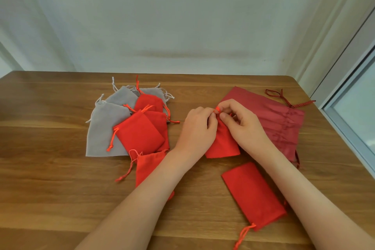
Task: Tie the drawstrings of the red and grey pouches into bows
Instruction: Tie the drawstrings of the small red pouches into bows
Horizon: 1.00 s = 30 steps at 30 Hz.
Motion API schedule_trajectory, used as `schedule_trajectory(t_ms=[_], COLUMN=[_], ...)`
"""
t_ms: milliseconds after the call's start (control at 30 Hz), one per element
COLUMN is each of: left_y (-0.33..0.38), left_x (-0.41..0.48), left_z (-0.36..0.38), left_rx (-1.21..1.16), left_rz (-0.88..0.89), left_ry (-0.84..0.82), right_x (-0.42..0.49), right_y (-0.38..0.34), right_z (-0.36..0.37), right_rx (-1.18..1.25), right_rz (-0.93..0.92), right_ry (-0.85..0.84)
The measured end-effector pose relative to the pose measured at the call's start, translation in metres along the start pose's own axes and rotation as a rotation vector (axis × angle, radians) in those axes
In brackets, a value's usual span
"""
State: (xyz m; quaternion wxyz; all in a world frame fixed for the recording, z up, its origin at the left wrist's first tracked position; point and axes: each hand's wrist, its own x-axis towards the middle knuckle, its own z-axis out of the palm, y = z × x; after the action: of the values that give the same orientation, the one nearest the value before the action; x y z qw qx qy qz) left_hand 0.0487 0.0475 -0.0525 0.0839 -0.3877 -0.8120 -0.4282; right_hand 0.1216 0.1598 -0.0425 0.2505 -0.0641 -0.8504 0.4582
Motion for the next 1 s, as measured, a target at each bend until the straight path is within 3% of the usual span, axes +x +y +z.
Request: schedule_trajectory(t_ms=[367,633,800,1000], left_y=[-0.0024,-0.005,-0.0013,0.0043], left_x=[-0.0046,-0.0017,-0.0014,0.0004], left_z=[0.0047,0.0061,0.0063,0.0002], left_rx=[-0.022,-0.019,-0.147,-0.433], left_rz=[0.094,0.076,-0.05,-0.27], left_ry=[-0.025,0.138,0.077,0.06], right_x=[-0.0008,-0.0018,-0.0013,-0.0001], right_y=[0.0055,-0.0003,-0.0019,-0.0015], right_z=[0.0001,0.0037,0.0038,0.0038], right_rx=[-0.145,-0.132,-0.102,-0.195], right_rz=[-0.098,-0.09,-0.05,-0.123], right_ry=[0.002,0.049,0.131,0.139])
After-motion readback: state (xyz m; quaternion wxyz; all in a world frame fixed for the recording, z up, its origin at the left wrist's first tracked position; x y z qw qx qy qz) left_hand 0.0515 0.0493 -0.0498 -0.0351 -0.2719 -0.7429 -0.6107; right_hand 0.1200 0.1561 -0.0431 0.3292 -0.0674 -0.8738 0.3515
